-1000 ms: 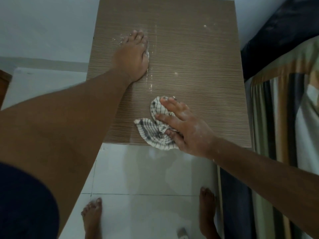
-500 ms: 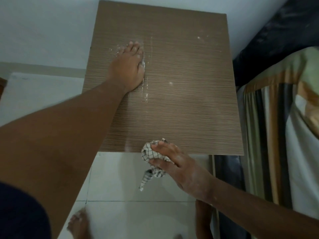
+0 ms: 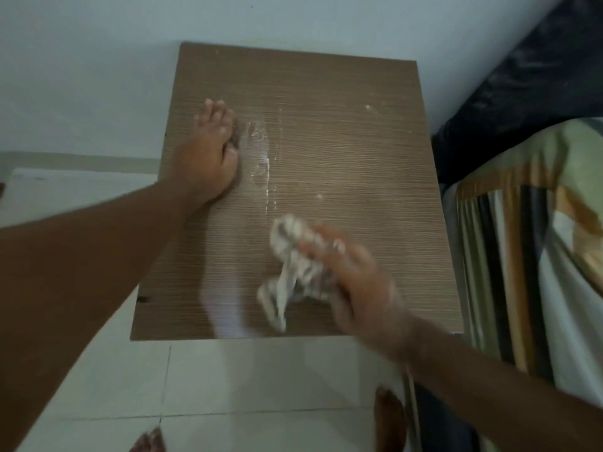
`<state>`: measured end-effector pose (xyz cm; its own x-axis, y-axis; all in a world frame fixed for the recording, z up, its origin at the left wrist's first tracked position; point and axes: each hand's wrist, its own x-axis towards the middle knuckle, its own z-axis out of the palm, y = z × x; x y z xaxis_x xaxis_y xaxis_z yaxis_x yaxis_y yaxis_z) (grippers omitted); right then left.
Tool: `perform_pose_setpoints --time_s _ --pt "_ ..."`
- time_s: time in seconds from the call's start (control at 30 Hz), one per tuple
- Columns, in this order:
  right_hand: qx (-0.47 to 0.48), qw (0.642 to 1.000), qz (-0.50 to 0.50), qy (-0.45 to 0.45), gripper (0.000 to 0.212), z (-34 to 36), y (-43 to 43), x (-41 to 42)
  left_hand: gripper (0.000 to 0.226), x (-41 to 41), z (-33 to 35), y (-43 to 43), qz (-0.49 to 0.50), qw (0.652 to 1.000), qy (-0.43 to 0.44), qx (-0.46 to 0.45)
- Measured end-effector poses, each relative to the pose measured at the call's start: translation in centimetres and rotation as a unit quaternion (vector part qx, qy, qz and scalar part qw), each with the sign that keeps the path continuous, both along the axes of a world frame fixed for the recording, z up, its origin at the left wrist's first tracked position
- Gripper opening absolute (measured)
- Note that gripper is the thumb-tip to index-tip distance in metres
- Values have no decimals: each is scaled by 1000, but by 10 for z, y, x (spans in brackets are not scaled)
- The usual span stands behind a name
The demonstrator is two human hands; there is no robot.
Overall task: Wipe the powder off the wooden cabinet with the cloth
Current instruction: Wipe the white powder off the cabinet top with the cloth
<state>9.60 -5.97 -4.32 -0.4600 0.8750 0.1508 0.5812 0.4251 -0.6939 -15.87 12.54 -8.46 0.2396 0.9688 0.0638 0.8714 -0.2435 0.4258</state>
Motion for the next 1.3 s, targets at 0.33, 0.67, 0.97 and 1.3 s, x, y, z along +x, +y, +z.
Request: perform_pose_setpoints --time_s 0.33,0.67,0.97,1.3 --pt "32 916 -400 -27 44 -21 224 42 57 -25 -11 10 57 997 54 28" --pt "-57 928 -273 -247 58 -41 262 -9 65 -29 -14 14 51 996 70 18" --pt "-16 966 -77 -246 58 -42 212 -80 64 -28 -13 14 49 996 73 21" --pt "41 974 43 -217 53 -48 141 -83 57 -24 -7 6 63 995 76 28"
